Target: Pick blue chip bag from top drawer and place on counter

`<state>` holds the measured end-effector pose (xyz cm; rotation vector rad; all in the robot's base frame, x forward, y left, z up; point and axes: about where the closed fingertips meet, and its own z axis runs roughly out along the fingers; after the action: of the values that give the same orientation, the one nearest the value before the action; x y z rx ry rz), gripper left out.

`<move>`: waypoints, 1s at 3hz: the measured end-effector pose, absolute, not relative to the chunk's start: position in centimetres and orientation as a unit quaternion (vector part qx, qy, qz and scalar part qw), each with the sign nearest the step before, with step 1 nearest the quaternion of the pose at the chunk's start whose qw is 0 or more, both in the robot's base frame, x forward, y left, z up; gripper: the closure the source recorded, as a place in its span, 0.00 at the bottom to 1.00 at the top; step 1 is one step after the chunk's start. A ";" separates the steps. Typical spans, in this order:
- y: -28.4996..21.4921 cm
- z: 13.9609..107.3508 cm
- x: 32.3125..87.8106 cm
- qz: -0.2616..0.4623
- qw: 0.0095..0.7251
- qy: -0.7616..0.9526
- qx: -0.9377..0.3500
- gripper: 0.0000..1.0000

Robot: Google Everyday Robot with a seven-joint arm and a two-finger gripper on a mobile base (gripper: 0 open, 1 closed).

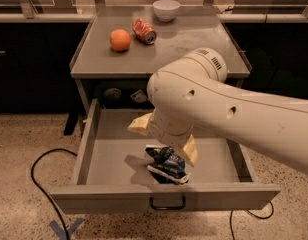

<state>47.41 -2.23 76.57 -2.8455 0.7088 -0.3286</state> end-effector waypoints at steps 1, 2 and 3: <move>-5.6 75.4 48.0 -0.126 0.113 0.243 -0.955 0.00; -8.2 74.6 50.0 -0.157 0.184 0.262 -0.934 0.00; -9.8 74.2 51.8 -0.175 0.247 0.273 -0.913 0.00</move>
Offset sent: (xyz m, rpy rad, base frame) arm 0.0610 -0.0870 -0.0166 0.3561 -0.2879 -0.0885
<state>51.76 -9.78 74.18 -2.4891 0.7445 -0.4776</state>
